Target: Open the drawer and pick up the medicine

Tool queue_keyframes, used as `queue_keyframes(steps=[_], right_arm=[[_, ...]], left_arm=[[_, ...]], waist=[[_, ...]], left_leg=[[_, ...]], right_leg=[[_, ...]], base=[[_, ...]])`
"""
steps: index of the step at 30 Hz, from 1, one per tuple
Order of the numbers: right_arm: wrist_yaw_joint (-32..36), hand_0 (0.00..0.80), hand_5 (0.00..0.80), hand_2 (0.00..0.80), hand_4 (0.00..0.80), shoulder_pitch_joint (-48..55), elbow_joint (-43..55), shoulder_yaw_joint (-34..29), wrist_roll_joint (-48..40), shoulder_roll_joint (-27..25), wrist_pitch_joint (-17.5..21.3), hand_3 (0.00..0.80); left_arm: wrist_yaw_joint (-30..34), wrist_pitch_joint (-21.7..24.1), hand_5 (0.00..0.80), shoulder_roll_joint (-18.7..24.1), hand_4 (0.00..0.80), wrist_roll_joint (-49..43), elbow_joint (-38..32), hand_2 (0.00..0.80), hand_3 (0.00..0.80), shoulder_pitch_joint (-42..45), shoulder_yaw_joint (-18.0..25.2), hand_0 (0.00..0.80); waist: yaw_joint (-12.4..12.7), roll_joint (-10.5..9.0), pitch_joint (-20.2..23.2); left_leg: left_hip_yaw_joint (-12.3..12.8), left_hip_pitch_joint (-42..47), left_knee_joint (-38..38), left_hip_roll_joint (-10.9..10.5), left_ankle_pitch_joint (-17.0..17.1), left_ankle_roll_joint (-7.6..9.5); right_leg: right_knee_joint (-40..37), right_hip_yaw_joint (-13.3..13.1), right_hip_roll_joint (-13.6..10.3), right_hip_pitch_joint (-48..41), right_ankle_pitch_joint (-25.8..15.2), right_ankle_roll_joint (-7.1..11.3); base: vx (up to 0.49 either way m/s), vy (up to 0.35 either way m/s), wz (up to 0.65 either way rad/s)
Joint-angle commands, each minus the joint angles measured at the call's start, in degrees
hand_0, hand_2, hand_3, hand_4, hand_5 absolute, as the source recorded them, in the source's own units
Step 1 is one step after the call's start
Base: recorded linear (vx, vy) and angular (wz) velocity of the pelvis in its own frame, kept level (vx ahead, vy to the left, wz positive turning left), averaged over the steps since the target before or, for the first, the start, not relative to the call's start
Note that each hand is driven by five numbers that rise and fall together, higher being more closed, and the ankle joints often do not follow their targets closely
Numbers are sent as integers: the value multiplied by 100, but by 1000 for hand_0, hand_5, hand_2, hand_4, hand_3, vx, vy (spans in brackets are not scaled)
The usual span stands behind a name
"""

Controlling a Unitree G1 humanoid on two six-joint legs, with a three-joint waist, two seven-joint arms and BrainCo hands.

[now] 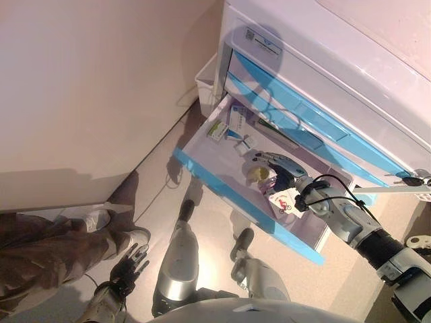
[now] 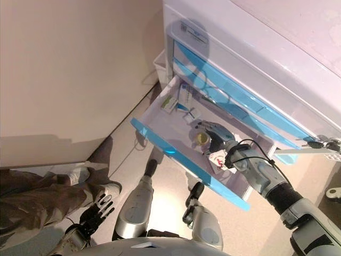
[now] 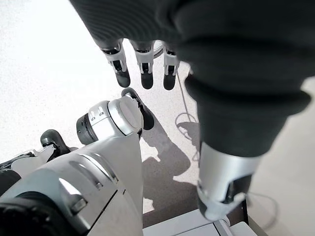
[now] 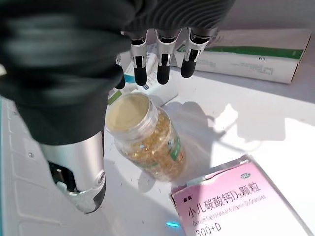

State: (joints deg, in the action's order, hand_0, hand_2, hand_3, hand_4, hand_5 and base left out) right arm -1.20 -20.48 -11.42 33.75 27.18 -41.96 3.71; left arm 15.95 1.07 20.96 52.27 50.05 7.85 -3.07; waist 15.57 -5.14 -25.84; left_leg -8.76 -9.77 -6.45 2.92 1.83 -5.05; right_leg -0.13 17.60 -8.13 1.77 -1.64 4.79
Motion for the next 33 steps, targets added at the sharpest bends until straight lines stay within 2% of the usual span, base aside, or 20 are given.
queue_keyframes(steps=[1,12,13,14,15,16,33], right_arm=[[-249,0,0,0,0,-184,147,278,152,-97,106,0],[-283,0,0,0,0,-246,-29,315,172,-35,47,0],[-287,82,82,82,82,-248,-37,315,180,-38,34,82],[-289,201,201,201,201,-242,-50,313,177,-37,23,201],[-282,555,555,555,555,-240,-67,314,174,-30,17,555],[-283,800,800,800,800,-241,-79,319,175,-23,4,800],[-282,800,800,800,800,-220,-134,306,256,32,49,800]], left_arm=[[49,-62,0,142,0,68,-101,0,0,169,-204,0],[38,-120,0,163,0,104,-120,0,0,154,-191,0],[50,-114,0,163,0,103,-108,0,0,155,-184,0],[57,-106,0,160,0,104,-100,0,0,156,-181,0],[51,-104,0,161,0,108,-103,0,0,158,-181,0],[42,-107,0,161,0,102,-107,0,0,158,-179,0],[38,-123,0,153,0,81,-145,0,0,196,-162,0]], waist=[[60,20,195],[70,27,174],[69,26,173],[68,23,172],[69,21,169],[73,22,167],[67,12,160]], left_leg=[[132,-84,-35,-155,-57,322],[119,-70,-26,-145,-59,331],[121,-70,-29,-143,-62,331],[119,-69,-31,-143,-64,333],[116,-67,-33,-143,-66,336],[114,-65,-30,-141,-66,334],[109,-20,2,-144,-65,357]], right_leg=[[637,-93,-178,131,-4,192],[664,-90,-179,155,-1,194],[664,-89,-179,154,-2,196],[668,-89,-180,159,-4,197],[671,-88,-180,160,-4,198],[671,-86,-180,159,-5,199],[678,-101,-163,158,-11,206]], base=[[0,0,0],[0,0,0],[0,0,0],[0,0,0],[0,0,0],[0,0,0],[0,0,0]])
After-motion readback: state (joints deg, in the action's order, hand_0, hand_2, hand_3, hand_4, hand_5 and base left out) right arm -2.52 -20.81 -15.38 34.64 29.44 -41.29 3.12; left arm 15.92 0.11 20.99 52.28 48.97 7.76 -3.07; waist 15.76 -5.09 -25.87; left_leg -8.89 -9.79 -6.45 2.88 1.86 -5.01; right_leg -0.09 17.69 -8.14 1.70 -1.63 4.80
